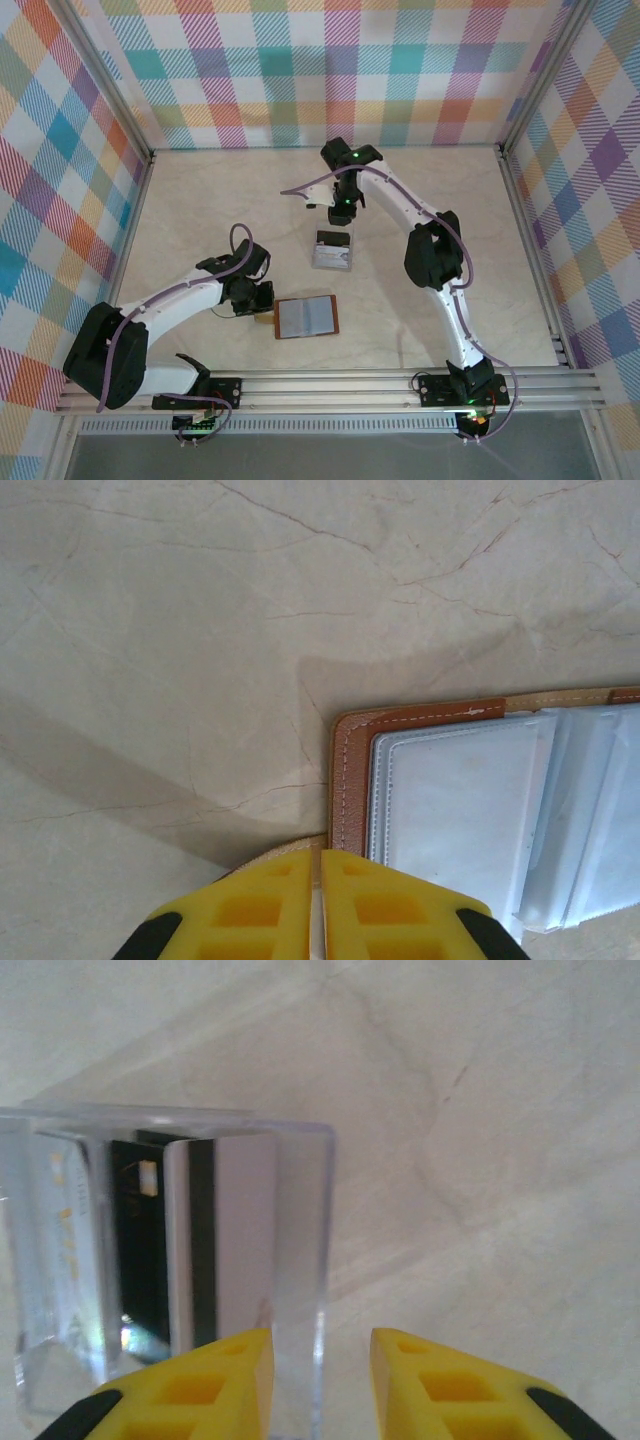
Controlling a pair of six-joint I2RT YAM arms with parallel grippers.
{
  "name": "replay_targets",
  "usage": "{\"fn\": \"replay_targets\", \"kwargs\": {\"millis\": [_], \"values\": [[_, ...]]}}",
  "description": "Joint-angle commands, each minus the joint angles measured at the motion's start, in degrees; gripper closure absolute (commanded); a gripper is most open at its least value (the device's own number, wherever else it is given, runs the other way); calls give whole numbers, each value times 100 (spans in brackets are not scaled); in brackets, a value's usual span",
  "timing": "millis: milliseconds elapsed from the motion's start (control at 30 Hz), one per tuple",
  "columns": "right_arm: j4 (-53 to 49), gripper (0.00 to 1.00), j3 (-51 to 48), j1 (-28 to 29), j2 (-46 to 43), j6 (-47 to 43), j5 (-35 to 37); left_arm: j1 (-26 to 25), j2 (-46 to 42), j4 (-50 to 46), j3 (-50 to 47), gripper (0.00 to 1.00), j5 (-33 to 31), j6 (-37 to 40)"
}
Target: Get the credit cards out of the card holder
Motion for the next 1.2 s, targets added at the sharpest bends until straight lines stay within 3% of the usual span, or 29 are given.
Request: {"fn": "replay_targets", "kwargs": {"millis": [0,167,267,333,400,567,1167], "values": [[620,67,-340,-24,-521,295,3,69,36,-49,88,88,169,40],[1066,67,-772,-24,-1010,1162,-159,71,72,14,24,89,176,65],[1636,56,-1355,-22,-1427,1897,-320,69,143,58,22,89,252,108],[1812,55,-1635,-24,-1611,2163,-615,69,151,71,15,90,286,131],[1673,50,-1803,-8,-1656,2053,-884,69,134,93,-20,89,290,128],[1243,41,-1865,3,-1346,1648,-772,69,115,16,9,90,275,189],[1390,38,-1782,-32,-822,1498,-246,78,-67,-92,-91,90,127,207]]}}
